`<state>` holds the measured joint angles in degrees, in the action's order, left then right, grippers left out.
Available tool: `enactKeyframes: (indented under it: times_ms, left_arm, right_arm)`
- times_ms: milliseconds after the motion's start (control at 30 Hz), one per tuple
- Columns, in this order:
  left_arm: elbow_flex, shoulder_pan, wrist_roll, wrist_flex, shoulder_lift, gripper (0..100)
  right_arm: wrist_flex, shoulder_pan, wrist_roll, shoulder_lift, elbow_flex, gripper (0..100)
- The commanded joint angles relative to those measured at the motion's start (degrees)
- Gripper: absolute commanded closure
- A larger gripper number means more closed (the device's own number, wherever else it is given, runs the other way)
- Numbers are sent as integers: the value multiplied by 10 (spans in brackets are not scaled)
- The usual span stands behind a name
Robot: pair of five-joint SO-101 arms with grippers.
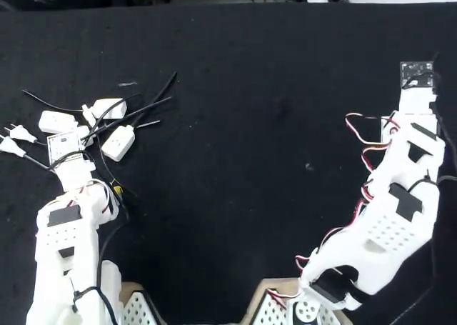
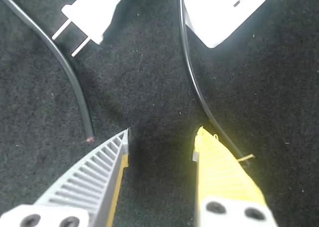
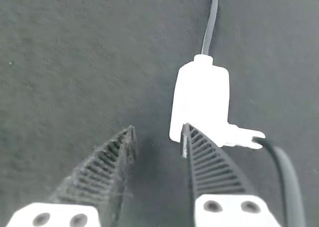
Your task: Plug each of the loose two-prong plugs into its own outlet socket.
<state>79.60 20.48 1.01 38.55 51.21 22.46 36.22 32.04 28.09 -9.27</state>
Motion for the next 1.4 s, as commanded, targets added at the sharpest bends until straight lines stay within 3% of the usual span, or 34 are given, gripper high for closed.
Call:
enactKeyframes:
  times_ms: [0,600,800,967,1367]
  left_arm:
    - [-7,7,-2,-9,6,787]
    - [-7,7,-1,-9,7,787]
    - [-7,7,-1,-9,7,787]
    - [-7,7,-1,-8,7,787]
    - [-7,7,-1,-8,7,787]
  right_arm:
    - [-7,-8,-6,-5,15,863]
    - [25,31,75,-87,20,864]
    - [20,-6,14,-45,22,864]
    - [-4,-34,10,9,28,864]
    - [-28,22,13,60,84,864]
